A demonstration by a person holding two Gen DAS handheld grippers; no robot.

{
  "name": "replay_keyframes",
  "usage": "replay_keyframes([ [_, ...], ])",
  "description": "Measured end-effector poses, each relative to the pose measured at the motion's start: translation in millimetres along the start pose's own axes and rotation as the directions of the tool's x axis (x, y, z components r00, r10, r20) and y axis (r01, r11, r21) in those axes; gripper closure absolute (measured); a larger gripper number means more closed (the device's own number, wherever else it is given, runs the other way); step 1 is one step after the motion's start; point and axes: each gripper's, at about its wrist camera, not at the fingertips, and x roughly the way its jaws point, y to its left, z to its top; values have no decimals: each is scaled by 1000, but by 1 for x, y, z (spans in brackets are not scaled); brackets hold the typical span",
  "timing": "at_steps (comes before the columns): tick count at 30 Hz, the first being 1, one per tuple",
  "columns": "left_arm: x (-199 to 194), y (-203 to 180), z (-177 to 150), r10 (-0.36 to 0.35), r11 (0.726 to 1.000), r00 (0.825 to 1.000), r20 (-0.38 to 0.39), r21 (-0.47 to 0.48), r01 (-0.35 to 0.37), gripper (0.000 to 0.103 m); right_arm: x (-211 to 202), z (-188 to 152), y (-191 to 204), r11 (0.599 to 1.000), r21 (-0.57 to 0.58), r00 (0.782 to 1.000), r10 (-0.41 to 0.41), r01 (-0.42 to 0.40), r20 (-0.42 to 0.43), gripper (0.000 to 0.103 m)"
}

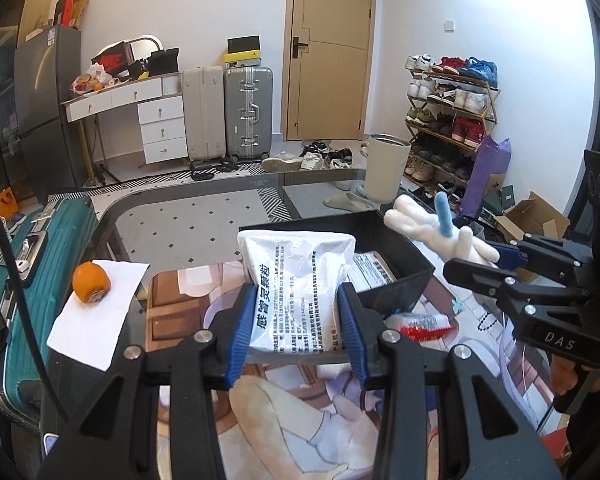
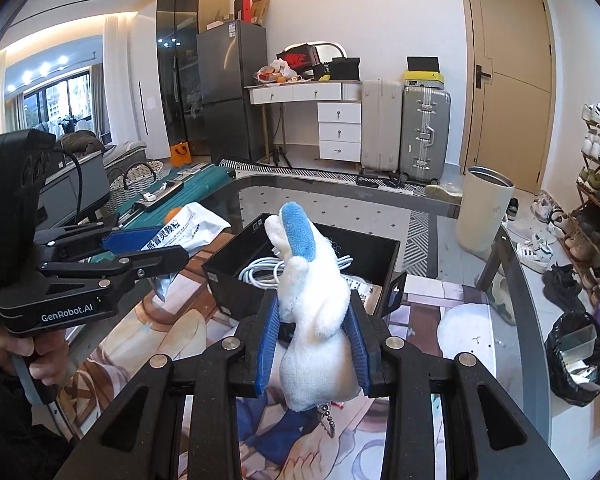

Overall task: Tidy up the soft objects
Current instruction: 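Lift and carry the sachet and the bunny over the black box with both grippers, then lower the sachet and the bunny into the box and open both grippers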

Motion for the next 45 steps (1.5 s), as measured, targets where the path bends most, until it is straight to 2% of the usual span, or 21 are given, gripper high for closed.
replay_keyframes([
  [20,35,3,32,-7,1000,1000,-20,6,7,63,36,25,-21,1000,-8,1000,-15,14,-17,71],
  [45,76,6,40,-34,999,997,-75,9,34,63,94,43,-32,997,-82,992,-5,-5,-122,71],
])
